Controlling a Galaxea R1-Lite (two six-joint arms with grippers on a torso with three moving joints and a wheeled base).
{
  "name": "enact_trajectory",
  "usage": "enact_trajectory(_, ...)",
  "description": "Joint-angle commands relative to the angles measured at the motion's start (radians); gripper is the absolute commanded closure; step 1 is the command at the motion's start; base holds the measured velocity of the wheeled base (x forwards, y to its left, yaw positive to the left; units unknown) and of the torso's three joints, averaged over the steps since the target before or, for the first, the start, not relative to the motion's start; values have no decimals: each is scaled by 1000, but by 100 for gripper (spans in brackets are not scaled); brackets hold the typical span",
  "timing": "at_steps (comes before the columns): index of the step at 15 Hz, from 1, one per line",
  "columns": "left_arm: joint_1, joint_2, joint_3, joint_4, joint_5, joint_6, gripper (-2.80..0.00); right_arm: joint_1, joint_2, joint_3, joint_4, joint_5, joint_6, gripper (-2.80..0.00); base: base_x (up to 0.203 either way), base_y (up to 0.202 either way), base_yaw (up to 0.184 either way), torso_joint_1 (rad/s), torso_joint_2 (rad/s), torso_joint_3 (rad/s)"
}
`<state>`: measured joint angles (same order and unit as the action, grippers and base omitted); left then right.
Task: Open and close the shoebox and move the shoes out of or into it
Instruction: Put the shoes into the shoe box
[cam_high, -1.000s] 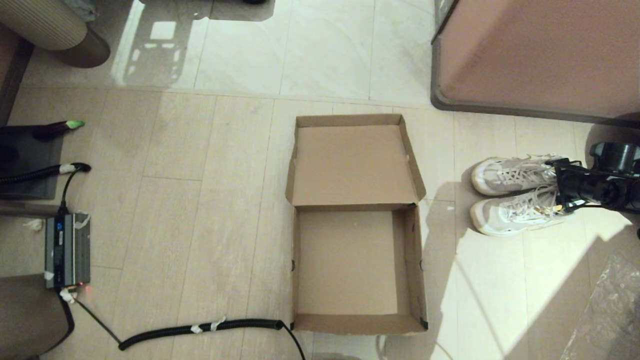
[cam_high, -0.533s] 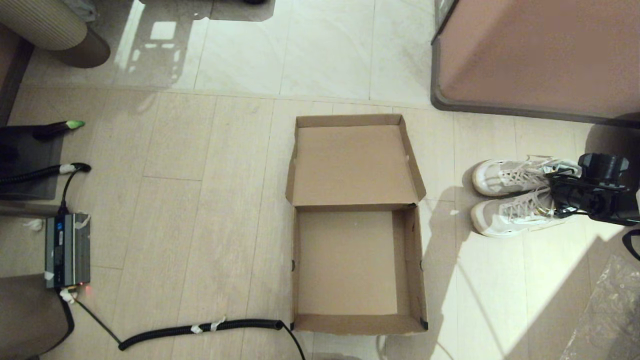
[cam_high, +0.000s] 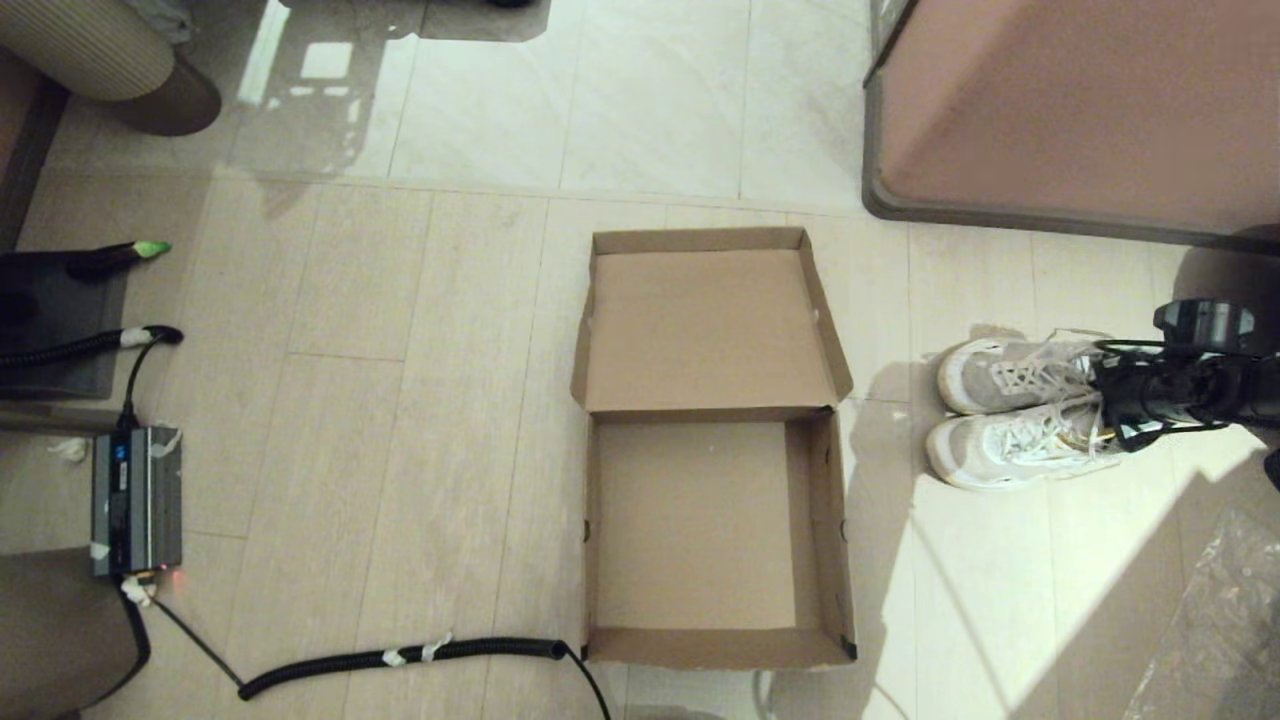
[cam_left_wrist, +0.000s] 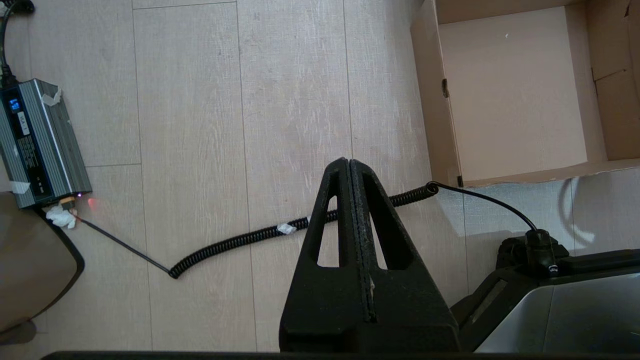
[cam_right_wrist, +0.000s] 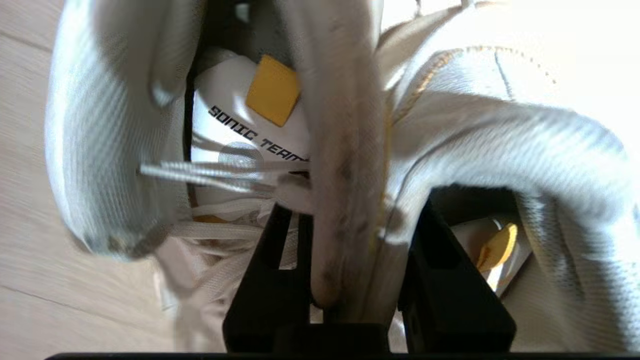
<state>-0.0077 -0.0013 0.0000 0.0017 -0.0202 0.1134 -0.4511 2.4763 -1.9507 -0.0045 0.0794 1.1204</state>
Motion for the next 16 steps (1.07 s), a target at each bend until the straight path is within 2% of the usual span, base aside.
enact_trajectory(1, 0, 0, 0, 0, -1, -1, 0, 0, -90, 11, 65, 2, 9, 0, 0, 0, 0, 0, 0, 0)
enact_trajectory(6, 0, 0, 0, -2, 0, -3, 0, 1, -256, 27, 253, 37, 17, 0, 0, 0, 0, 0, 0, 0)
enact_trajectory(9, 0, 0, -2, 3, -3, -1, 0, 29, -419, 88, 341, 145, 16, 0, 0, 0, 0, 0, 0, 0)
enact_trajectory(10, 0, 0, -2, 4, -4, -3, 0, 54, -490, 123, 366, 195, 14, 0, 0, 0, 0, 0, 0, 0)
enact_trajectory(12, 0, 0, -2, 4, -3, -3, 0, 133, -597, 183, 401, 245, 10, 0, 0, 0, 0, 0, 0, 0)
enact_trajectory(16, 0, -2, 0, -2, -3, -3, 0, 369, -738, 278, 469, 261, 13, 0, 0, 0, 0, 0, 0, 0)
